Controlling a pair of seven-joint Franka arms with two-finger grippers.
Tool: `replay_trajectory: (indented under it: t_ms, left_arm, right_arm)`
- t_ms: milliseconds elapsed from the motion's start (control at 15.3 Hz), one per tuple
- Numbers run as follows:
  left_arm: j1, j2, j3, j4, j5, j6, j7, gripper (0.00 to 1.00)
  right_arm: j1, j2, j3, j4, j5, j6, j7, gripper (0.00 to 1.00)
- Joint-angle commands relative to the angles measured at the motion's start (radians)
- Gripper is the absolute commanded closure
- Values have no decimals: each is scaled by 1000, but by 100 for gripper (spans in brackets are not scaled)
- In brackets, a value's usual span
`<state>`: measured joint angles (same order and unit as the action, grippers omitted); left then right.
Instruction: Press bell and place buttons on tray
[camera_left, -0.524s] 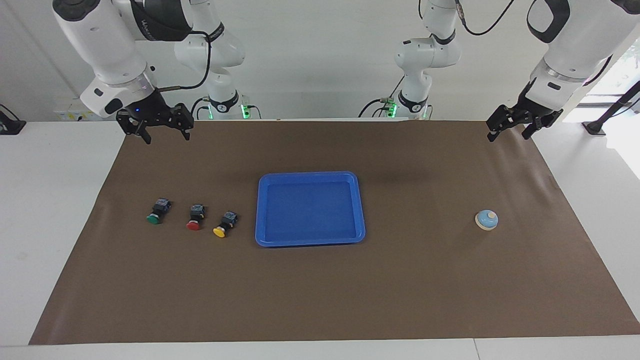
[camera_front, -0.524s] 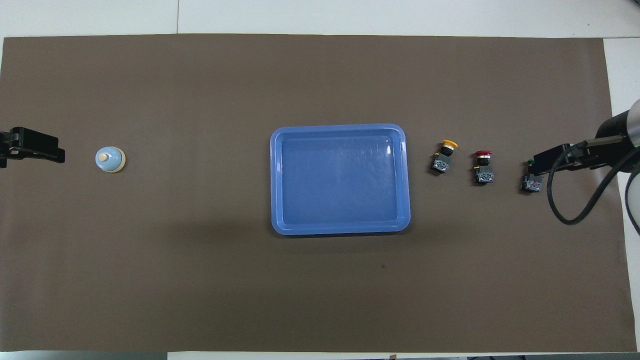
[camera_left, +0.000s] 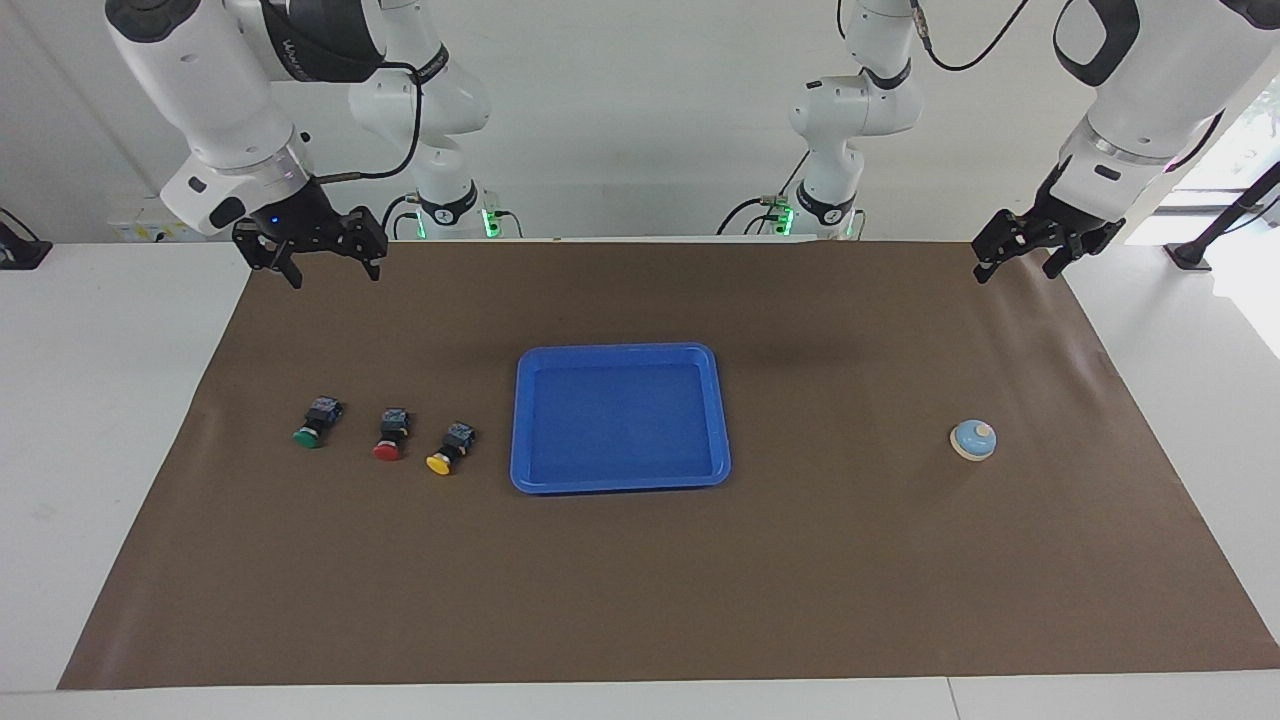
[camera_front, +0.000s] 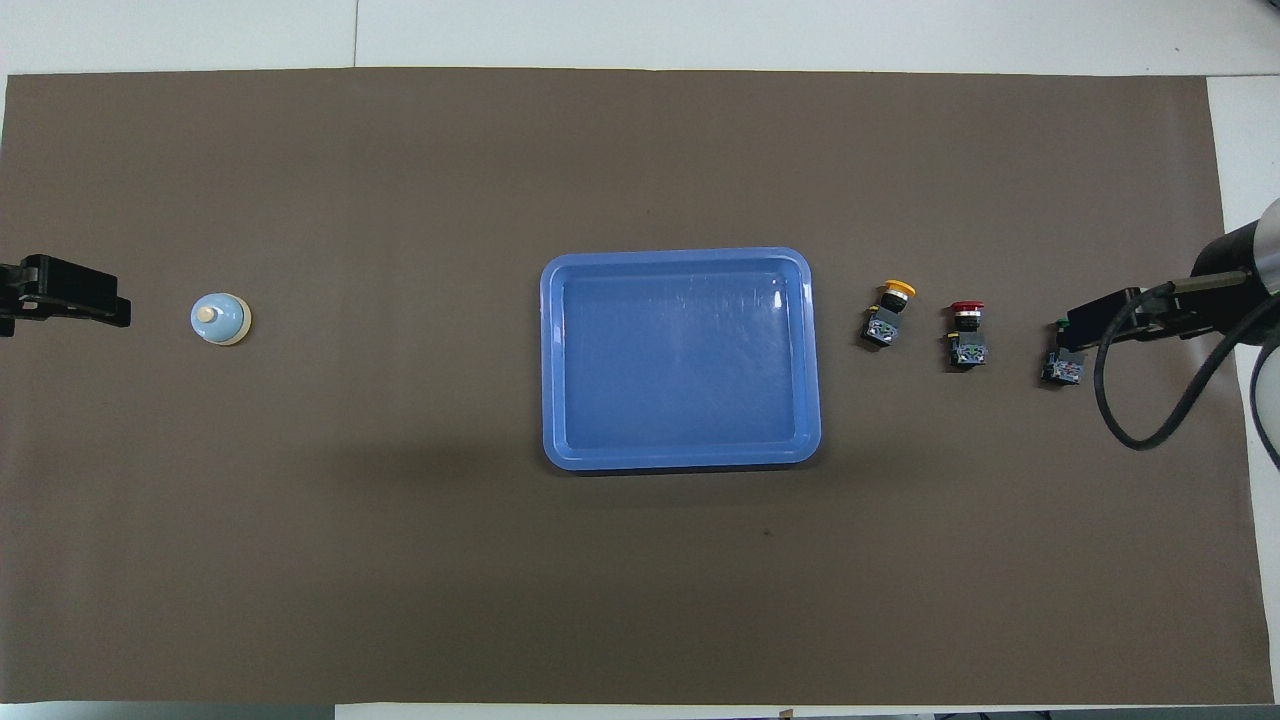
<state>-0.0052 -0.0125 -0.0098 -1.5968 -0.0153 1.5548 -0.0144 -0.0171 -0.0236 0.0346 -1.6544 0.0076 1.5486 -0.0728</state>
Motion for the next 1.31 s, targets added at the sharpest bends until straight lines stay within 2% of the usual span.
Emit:
replay_trajectory:
  t_ms: [0, 66, 131, 197, 262, 459, 655, 983, 1245]
  left_arm:
    - [1, -10, 5, -5, -8, 8, 8, 0]
    - [4, -10, 8, -5, -3, 11, 10, 0]
    - [13, -12, 8, -12, 1, 34, 13, 17]
    - [17, -15, 16, -28, 1, 47, 16, 77]
    - [25, -17, 17, -46, 1, 50, 16, 100]
    - [56, 5, 18, -66, 5, 83, 17, 100]
    - [76, 57, 18, -106, 6, 178, 33, 100]
    - [108, 213, 18, -124, 6, 359, 64, 100]
    - [117, 239, 18, -230, 6, 519, 64, 100]
  right_arm:
    - [-7, -18, 1, -18, -12, 1, -19, 0]
    - [-7, -18, 1, -16, -12, 1, -19, 0]
    - [-7, -18, 1, -18, -12, 1, -19, 0]
    - [-6, -18, 1, -18, -12, 1, -19, 0]
    - [-6, -18, 1, -18, -12, 1, -21, 0]
    - [-7, -18, 1, -18, -12, 1, -21, 0]
    - [-9, -18, -5, -18, -12, -5, -22, 0]
    - [-20, -18, -7, -18, -11, -24, -25, 0]
    - [-18, -18, -7, -18, -11, -24, -24, 0]
